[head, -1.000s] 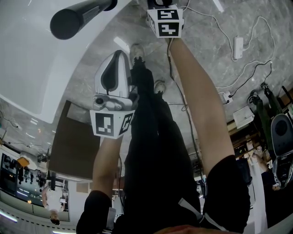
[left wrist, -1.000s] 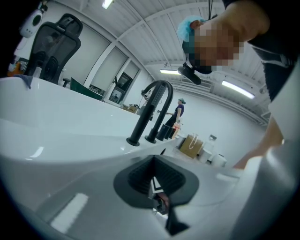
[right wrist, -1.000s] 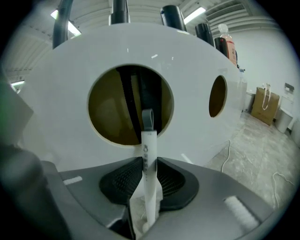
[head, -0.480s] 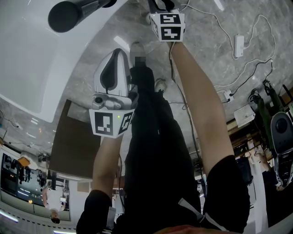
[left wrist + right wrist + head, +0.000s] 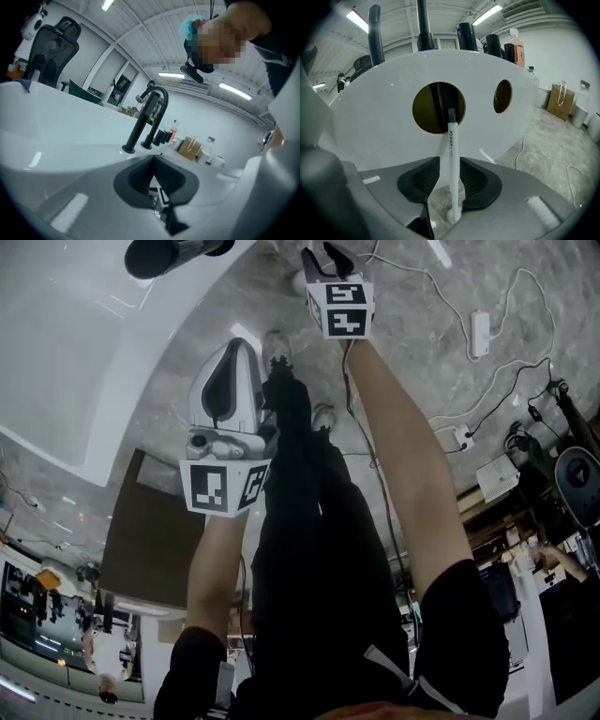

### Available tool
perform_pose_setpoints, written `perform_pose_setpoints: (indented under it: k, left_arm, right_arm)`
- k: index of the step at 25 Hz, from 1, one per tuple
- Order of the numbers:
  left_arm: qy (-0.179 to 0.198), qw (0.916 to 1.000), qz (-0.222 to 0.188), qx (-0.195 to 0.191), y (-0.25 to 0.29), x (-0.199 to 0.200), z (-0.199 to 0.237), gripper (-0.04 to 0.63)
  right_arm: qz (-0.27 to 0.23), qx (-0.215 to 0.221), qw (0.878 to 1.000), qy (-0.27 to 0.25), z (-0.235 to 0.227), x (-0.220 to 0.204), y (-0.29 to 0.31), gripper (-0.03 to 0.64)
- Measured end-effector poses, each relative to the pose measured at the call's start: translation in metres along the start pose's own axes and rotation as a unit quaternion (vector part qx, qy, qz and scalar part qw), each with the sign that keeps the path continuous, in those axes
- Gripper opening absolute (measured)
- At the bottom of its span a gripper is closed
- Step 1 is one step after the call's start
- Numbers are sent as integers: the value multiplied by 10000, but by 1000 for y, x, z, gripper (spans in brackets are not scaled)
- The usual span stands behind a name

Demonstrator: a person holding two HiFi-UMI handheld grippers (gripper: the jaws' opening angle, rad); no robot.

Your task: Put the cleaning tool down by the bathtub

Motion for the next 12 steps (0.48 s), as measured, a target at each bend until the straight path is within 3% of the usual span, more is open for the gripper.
perform_pose_setpoints:
  k: [8,12]
  left_arm:
    - [30,9998,-194,-71,-16,29,-33,8]
    - [24,9996,-218,-153,-31,44,-57,6]
  right_arm:
    - [8,-89,9997,227,-2,3,-65,8]
    - [106,-20,9993,363,1,4,-100,0]
Point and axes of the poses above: the fingertips, and each gripper's own axes: y forward along the fingers, z to its left, x out of its top, the point moved 8 cm from there along -y, backward along the fingers, and after that the axes turned 5 degrees about -x, right-handed, at the moved point
